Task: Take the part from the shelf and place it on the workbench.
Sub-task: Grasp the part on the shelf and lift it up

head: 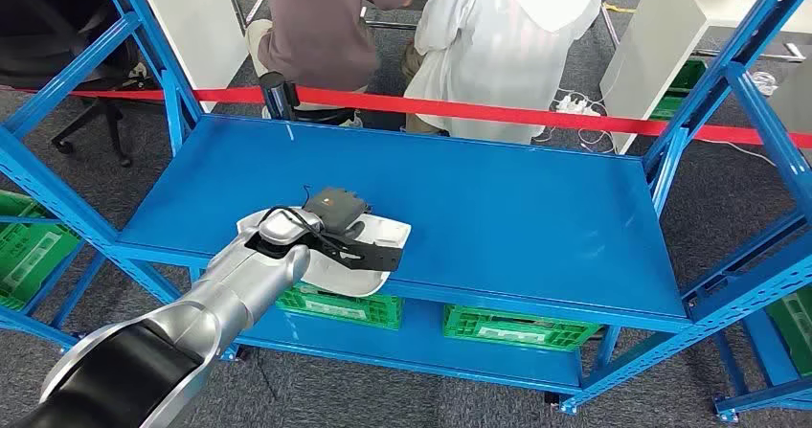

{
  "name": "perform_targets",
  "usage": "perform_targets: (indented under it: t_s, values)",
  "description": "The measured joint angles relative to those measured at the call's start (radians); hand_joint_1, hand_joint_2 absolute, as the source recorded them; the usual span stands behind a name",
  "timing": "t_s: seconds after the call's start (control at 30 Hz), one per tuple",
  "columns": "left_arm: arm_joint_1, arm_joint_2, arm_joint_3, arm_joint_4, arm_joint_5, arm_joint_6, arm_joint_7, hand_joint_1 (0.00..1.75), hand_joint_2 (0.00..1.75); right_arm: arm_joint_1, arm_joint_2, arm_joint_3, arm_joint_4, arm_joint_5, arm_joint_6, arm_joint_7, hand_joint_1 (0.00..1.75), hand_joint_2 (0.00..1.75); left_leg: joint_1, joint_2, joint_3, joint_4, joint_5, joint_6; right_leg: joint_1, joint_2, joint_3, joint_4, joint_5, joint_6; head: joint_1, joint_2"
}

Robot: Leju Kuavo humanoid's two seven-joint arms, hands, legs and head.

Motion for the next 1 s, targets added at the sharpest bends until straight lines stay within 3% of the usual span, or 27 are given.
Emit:
perform_targets:
  t_s: [1.0]
  values:
    - [-0.002, -0.002, 0.000, 0.000, 0.074, 0.097, -0.073, 1.75, 1.75, 0.000, 0.000, -0.022, 0.000, 0.007, -0.002, 0.000, 0.00, 0.00, 0.000, 0.000, 0.001, 0.000, 0.000, 0.000, 0.000, 0.000, 0.000, 0.000, 0.000, 0.000, 0.000, 0.000]
